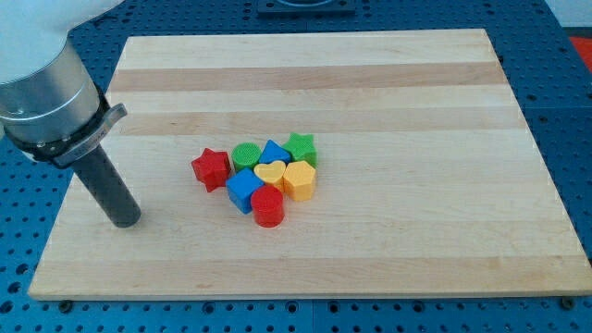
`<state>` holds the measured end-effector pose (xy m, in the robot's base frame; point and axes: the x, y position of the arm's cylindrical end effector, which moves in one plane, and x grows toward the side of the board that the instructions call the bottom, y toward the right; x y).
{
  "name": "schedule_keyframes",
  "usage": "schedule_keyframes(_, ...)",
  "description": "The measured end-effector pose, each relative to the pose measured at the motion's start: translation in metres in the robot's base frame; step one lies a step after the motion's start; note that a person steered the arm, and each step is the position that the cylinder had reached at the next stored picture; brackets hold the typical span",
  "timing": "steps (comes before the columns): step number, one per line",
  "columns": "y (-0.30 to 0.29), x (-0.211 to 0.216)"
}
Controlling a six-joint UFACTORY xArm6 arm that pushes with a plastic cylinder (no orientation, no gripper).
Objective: Slide your arm towards center right
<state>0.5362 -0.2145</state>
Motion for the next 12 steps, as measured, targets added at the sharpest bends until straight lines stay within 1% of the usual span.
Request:
schedule_keyframes(1, -0.001, 0.004)
schedule_keyframes(2, 0.018, 0.017)
schedule_keyframes(3, 0.071, 0.017)
schedule_keyframes(4, 0.093, 0.017)
schedule_keyframes(6, 0.090, 0.017)
schedule_keyframes(8, 0.074, 0.017)
schedule_keyframes(9, 0.072, 0.021)
schedule_keyframes(10, 0.074, 0.038)
schedule_keyframes(11, 0.108, 0.045)
schedule_keyframes(12, 0.126, 0.045)
